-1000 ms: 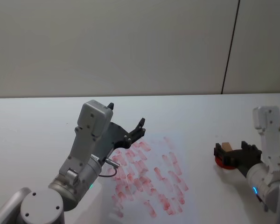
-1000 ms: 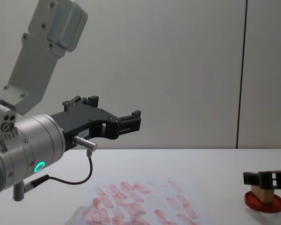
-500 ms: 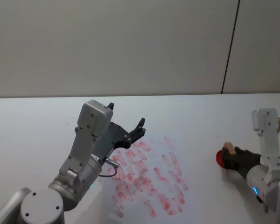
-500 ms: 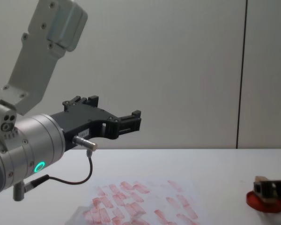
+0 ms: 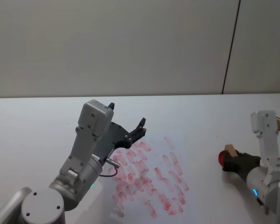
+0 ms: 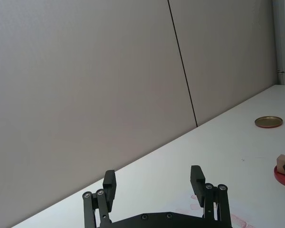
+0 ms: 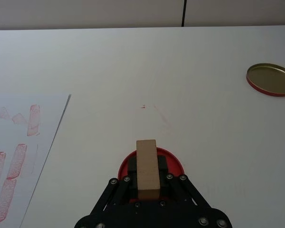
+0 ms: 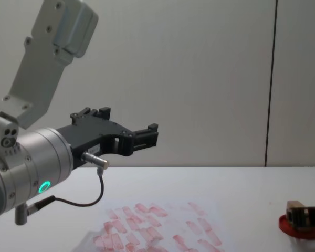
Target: Use the one hand to pick up the stamp and affix it onto the A4 paper.
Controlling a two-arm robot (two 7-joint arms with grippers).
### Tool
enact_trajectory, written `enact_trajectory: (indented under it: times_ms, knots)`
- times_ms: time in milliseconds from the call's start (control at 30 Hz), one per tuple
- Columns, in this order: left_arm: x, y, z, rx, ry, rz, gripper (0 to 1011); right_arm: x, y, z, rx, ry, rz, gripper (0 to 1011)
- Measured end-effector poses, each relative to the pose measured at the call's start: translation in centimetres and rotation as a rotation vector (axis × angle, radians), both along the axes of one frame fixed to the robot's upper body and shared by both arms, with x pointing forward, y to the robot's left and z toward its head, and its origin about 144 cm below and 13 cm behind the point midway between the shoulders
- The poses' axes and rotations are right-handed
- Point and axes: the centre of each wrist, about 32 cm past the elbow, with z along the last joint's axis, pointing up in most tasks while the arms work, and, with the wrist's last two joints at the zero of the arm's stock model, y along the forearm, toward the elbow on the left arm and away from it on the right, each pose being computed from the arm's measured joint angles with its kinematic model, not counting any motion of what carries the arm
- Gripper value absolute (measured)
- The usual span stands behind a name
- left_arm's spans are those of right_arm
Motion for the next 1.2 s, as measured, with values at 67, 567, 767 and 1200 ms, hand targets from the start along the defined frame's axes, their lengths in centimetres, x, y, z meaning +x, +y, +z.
enact_trajectory:
  times_ms: [67, 567, 767, 1200]
  knots:
    - [0.0, 0.0, 0.0, 0.0, 0.0, 0.0, 993, 0.0, 0.0, 0.0, 0.0, 0.004, 0.0, 220]
    - [0.0, 0.0, 0.0, 0.0, 0.0, 0.0, 993, -0.3, 0.3, 0.8, -0.007, -0.033, 0.012, 220]
    - [0.0, 0.0, 0.0, 0.0, 0.0, 0.0, 993, -0.5, 0.8, 2.0, -0.02, -0.099, 0.033, 220]
    - [0.0, 0.0, 0.0, 0.0, 0.0, 0.0, 993, 0.2, 2.9, 4.0, -0.025, -0.183, 0.127, 220]
